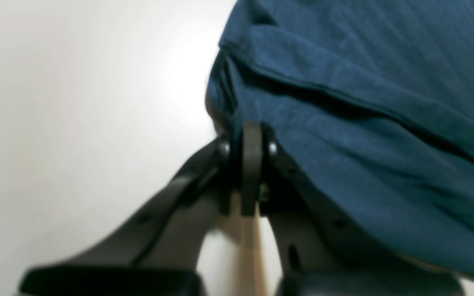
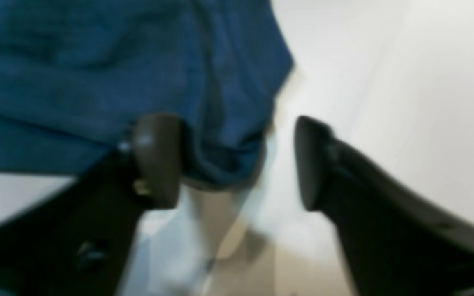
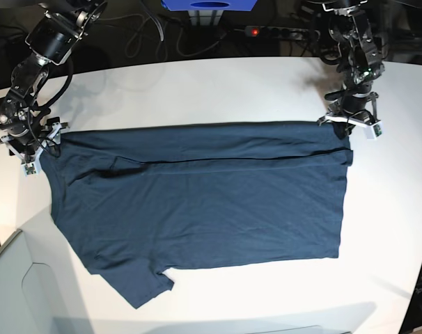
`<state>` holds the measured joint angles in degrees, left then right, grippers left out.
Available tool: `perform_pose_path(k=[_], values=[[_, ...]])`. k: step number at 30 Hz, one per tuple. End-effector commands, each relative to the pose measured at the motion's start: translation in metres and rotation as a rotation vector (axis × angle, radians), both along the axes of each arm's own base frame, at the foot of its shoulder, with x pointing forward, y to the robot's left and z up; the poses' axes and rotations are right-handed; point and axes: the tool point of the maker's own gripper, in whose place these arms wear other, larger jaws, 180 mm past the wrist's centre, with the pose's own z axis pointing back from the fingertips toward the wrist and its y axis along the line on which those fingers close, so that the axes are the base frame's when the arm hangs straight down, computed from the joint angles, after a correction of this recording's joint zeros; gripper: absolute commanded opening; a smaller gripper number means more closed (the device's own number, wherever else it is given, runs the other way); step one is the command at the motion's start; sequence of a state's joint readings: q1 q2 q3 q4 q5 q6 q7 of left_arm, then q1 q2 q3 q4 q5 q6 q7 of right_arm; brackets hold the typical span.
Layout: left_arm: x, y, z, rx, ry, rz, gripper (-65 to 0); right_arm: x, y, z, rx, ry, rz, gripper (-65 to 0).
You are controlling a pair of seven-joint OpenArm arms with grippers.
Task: Fold the T-shirt properly
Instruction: 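Grasp the folded edge again with both grippers, then lift the folded edge and drag it back toward the robot base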
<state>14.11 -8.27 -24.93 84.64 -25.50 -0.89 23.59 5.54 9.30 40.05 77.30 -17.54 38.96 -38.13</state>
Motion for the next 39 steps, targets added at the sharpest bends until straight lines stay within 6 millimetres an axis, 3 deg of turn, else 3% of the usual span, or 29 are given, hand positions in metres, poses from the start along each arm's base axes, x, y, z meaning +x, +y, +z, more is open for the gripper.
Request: perform_pose_path(k=[1, 4, 9, 12, 15, 24, 27, 33, 39], values=[[-0.01, 0.004, -0.007, 0.011, 0.057, 0.001, -65.0, 0.006, -0.005, 0.009, -0.015, -0.021, 0.018, -36.5], [-0.01, 0.004, -0.007, 0.011, 0.057, 0.001, -65.0, 0.0, -0.008, 0.0, -0.004, 0.007, 0.012, -50.9], [-0.01, 0.004, -0.007, 0.011, 0.057, 0.001, -65.0, -0.004, -0.008, -0.006, 0.003, 0.026, 0.011, -65.0], [-0.008, 0.003, -0.004, 0.014, 0.049, -0.002, -65.0, -0.007, -0.009, -0.005, -0.007, 0.029, 0.012, -64.6], [-0.011, 0.004, -0.003, 0.019, 0.05, -0.005, -65.0, -0.002, -0.012, 0.011, -0.046, -0.005, 0.021, -64.6], [0.01, -0.004, 0.056, 0.088, -0.091, -0.056, -65.0, 0.011, -0.014, 0.053, -0.138, -0.103, 0.041, -64.6], [0.015, -0.007, 0.072, 0.105, -0.132, -0.068, -65.0, 0.012, -0.015, 0.058, -0.152, -0.09, 0.033, -64.6], [0.038, -0.009, 0.1, 0.123, -0.218, -0.075, -65.0, 0.046, -0.009, 0.09, -0.183, -0.16, 0.053, -64.6], [0.045, -0.004, 0.109, 0.141, -0.237, -0.08, -65.0, 0.072, -0.005, 0.115, -0.189, -0.22, 0.056, -64.6]])
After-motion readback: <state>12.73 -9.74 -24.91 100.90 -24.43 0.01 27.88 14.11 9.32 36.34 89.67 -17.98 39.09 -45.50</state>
